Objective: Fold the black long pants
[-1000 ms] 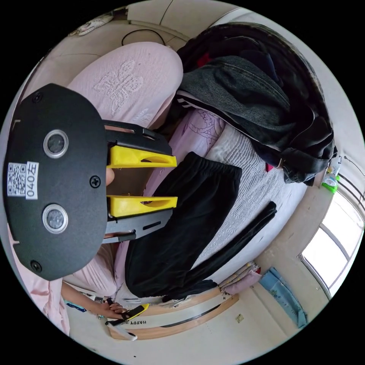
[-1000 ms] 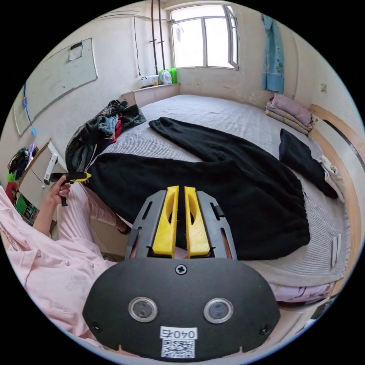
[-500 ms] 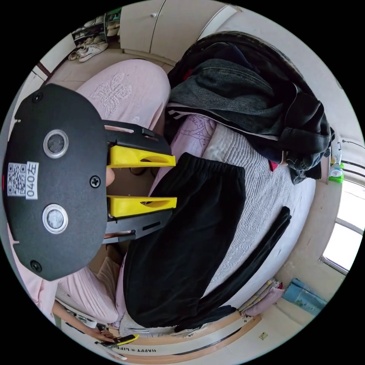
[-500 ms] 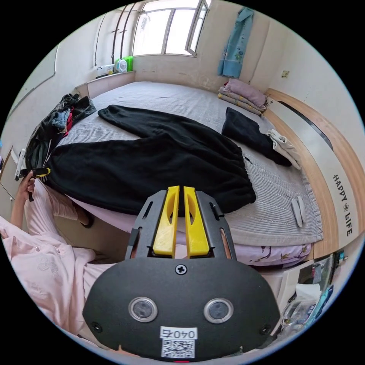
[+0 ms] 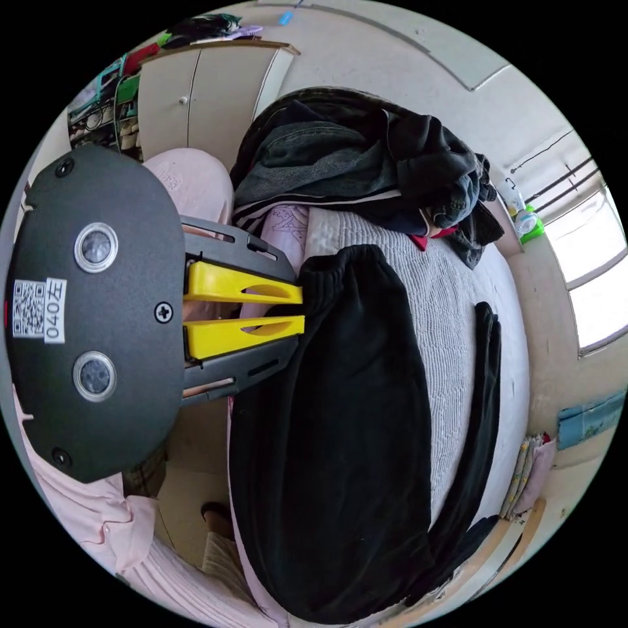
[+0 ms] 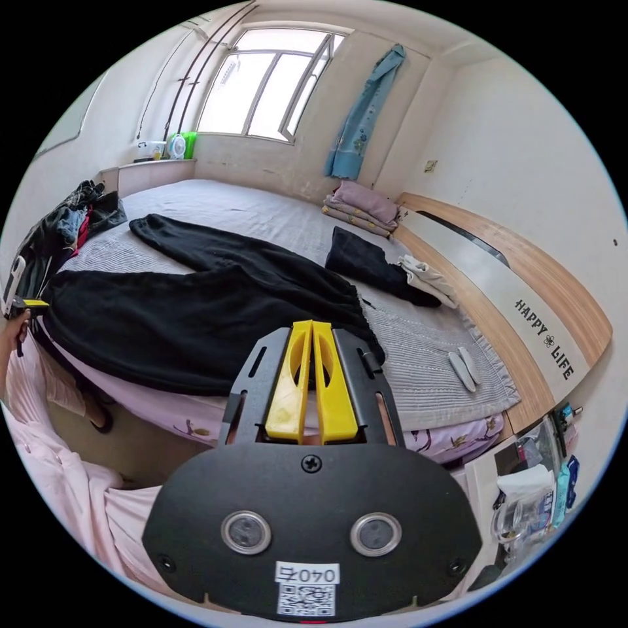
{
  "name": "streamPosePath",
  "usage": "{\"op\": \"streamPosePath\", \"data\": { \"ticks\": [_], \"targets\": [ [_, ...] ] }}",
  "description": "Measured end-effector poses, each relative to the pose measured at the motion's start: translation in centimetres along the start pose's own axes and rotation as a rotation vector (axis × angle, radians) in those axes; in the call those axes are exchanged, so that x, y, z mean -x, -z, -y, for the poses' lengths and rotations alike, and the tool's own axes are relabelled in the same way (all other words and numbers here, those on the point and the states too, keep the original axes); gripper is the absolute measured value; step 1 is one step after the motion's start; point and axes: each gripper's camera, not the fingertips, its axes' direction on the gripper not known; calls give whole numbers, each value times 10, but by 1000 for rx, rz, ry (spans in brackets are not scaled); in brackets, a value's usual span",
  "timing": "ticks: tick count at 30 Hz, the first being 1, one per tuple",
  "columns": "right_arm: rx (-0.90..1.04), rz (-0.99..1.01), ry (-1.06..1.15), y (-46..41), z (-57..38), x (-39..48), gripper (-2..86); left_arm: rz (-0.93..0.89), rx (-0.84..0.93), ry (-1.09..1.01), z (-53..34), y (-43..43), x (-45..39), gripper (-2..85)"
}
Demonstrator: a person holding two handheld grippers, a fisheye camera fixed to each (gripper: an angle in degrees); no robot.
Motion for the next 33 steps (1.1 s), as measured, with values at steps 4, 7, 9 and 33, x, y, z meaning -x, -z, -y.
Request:
{"op": "streamPosePath", "data": {
  "ticks": [4, 7, 9, 33],
  "targets": [
    [6, 7, -16, -2, -8, -9, -10, 13, -3, -4, 2, 2, -13, -8],
    [21, 7, -33, -4, -15, -19, -10, -1, -18, -18, 1, 4, -16, -12],
    [8, -76, -57, -4, -22, -25, -10, -10, -2, -17, 5, 5, -19, -13],
    [375, 250, -196, -145, -29, -108, 88, 203, 62, -197, 17, 24, -90, -11]
  ]
}}
